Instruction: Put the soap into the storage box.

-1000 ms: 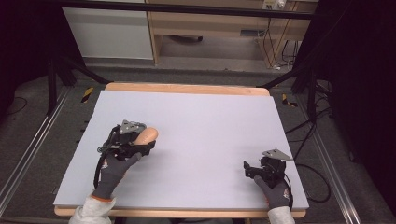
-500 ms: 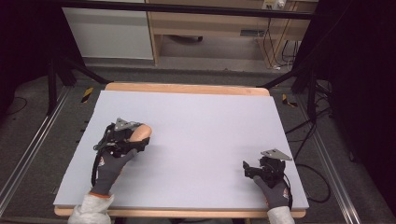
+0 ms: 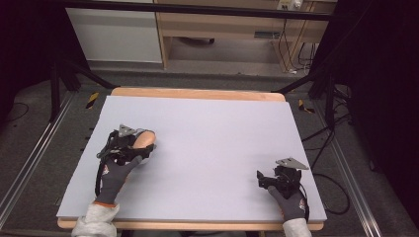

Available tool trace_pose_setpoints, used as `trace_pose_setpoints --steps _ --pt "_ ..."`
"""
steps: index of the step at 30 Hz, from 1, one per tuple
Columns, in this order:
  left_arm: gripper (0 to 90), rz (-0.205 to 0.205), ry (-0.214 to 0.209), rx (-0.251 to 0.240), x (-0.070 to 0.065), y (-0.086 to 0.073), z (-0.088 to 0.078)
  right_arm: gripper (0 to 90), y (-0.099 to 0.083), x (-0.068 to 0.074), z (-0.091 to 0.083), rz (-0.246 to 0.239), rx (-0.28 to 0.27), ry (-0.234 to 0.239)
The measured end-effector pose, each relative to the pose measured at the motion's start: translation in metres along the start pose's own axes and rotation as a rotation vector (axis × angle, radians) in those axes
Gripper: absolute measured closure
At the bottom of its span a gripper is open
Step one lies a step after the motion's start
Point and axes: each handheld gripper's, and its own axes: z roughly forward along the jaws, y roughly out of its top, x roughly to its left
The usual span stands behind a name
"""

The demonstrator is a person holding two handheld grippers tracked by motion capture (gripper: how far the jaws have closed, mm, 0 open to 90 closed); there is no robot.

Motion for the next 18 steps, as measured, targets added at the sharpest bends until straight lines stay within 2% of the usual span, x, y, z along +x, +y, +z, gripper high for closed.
trace_pose_setpoints --steps 18 --pt "31.6 -0.013 0.039 0.029 0.0080 -0.0055 0.0092 5.9 -0.0001 0.0002 0.0008 0.001 0.003 0.000"
